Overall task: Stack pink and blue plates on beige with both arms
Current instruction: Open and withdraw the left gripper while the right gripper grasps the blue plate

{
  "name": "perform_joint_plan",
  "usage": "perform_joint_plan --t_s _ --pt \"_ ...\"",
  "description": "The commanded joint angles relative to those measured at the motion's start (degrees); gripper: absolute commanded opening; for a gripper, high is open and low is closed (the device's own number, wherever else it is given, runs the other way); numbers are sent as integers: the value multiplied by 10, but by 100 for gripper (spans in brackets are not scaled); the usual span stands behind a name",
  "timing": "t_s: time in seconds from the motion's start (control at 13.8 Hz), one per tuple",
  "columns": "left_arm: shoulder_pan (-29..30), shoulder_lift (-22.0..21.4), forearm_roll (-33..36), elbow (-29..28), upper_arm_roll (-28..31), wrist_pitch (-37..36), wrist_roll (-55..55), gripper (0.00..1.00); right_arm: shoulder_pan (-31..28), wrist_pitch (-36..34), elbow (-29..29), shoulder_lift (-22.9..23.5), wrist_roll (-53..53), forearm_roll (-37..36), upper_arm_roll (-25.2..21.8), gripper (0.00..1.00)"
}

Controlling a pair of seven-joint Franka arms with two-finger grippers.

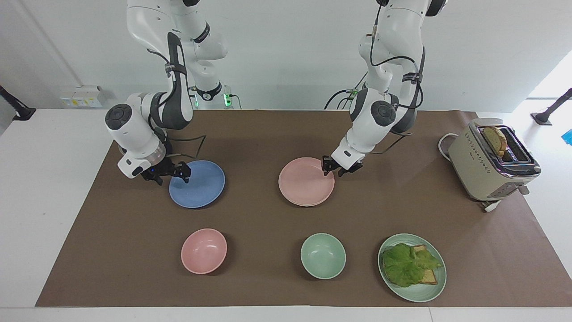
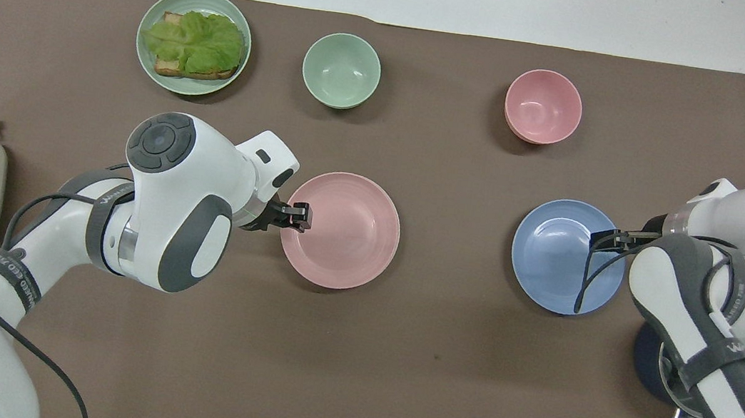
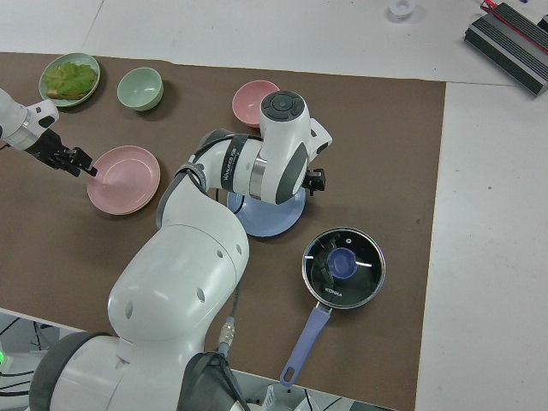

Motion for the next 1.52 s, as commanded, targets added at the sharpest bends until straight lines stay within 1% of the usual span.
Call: perform_joint_plan --t_s 0.0,0.07,0.22,0.36,0.58,0.65,0.72,0.87,1.01,1.16,1.23,1.38,1.45 --pt "8 -5 -1 -2 0 6 4 100 -17 33 -6 18 -40 23 2 100" --pt "14 -7 0 -2 4 2 4 100 -17 33 -6 18 -41 25 2 100" --pt "50 -11 40 19 5 -35 5 100 -18 34 -11 18 -49 25 2 100" --pt "83 -13 78 43 8 -76 9 100 -21 33 -12 18 -51 25 2 61" --pt "161 -35 91 61 8 -118 87 100 -20 30 -10 18 -46 25 2 7" --pt "188 -40 93 72 8 -137 115 100 -20 25 -8 18 -39 26 2 0" --pt "207 -43 101 85 8 -157 138 100 -20 22 -5 20 -26 25 2 0" --pt "230 -44 129 123 8 -193 149 100 -17 8 3 15 -19 25 2 0" --pt "251 -44 137 174 8 -240 157 100 -17 -49 31 10 -17 25 2 0" --pt "261 -45 148 228 9 -306 158 100 -13 -99 44 -15 -16 25 3 0" --pt "261 -49 169 257 8 -343 158 100 -12 -121 44 -37 -16 25 7 0" --pt "259 -62 175 279 8 -380 157 100 3 -155 45 -77 -14 25 9 0" --pt "258 -78 172 279 7 -385 157 100 11 -162 45 -90 -14 25 9 0"
